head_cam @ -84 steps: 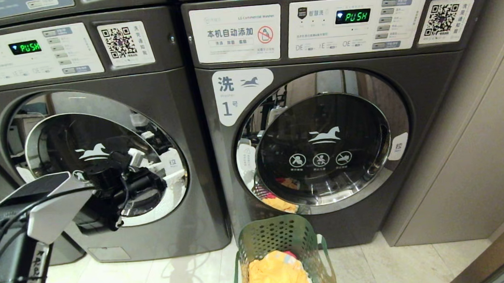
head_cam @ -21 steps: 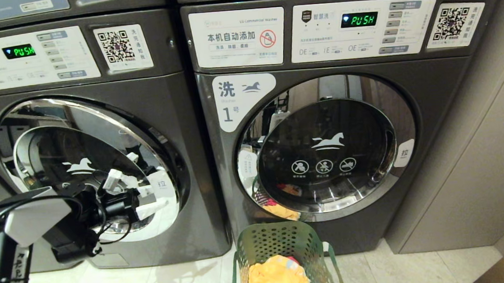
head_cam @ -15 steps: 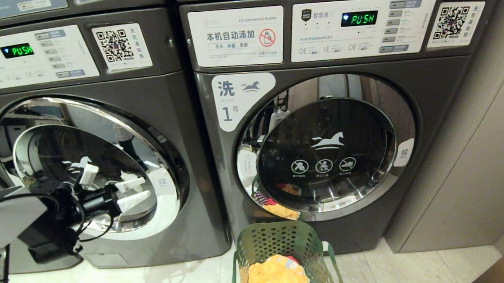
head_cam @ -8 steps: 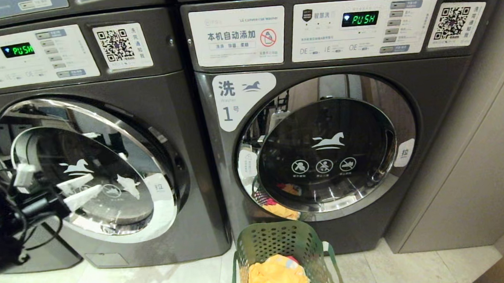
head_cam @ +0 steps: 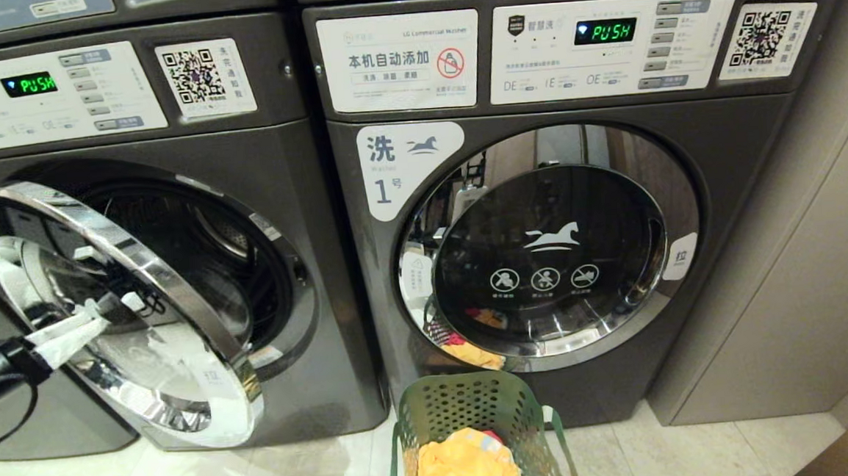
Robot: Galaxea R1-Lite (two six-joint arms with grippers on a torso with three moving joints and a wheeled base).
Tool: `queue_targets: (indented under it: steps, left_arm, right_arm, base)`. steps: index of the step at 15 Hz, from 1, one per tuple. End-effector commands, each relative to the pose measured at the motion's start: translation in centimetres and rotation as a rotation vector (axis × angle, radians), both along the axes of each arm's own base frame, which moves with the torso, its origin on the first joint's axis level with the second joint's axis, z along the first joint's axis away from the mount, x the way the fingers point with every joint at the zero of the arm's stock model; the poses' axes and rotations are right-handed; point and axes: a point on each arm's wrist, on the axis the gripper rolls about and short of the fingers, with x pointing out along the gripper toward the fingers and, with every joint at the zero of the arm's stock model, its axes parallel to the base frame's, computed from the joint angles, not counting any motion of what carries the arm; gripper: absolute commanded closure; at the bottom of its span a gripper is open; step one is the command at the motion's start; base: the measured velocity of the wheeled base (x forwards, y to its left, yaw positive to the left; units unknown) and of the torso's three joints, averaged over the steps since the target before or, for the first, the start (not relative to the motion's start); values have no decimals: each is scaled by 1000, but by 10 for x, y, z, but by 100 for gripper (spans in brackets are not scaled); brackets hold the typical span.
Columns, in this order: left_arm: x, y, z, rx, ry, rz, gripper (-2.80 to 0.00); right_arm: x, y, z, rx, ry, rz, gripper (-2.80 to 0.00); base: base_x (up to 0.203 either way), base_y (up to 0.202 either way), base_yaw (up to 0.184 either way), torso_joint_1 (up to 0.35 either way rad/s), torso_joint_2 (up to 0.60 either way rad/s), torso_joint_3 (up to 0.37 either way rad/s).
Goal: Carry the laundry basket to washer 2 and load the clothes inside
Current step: Open the lid of the washing machine
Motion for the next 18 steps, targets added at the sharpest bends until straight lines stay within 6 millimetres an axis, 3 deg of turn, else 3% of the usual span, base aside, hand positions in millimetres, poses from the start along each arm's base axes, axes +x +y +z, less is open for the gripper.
queue_targets:
  steps: [1, 3, 9, 14, 18]
  left_arm:
    - [-8, 0, 9, -8, 2, 3, -280]
    - [-9, -1, 1, -13, 14, 4, -280]
    - [-16, 5, 12, -14, 5, 31, -280]
    - [-33, 5, 56, -74, 9, 54, -280]
    - [-49, -1, 112, 9, -93, 70, -280]
  right_arm:
    - [3, 0, -9, 0, 34, 0, 0]
    - [3, 0, -9, 0, 34, 0, 0]
    - [3, 0, -9, 0, 34, 0, 0]
    - [3, 0, -9, 0, 34, 0, 0]
    - [3, 0, -9, 0, 34, 0, 0]
  base:
    - [0, 0, 0, 0, 0, 0]
    - [0, 0, 0, 0, 0, 0]
    - [0, 0, 0, 0, 0, 0]
    - [0, 0, 0, 0, 0, 0]
    - [0, 0, 0, 0, 0, 0]
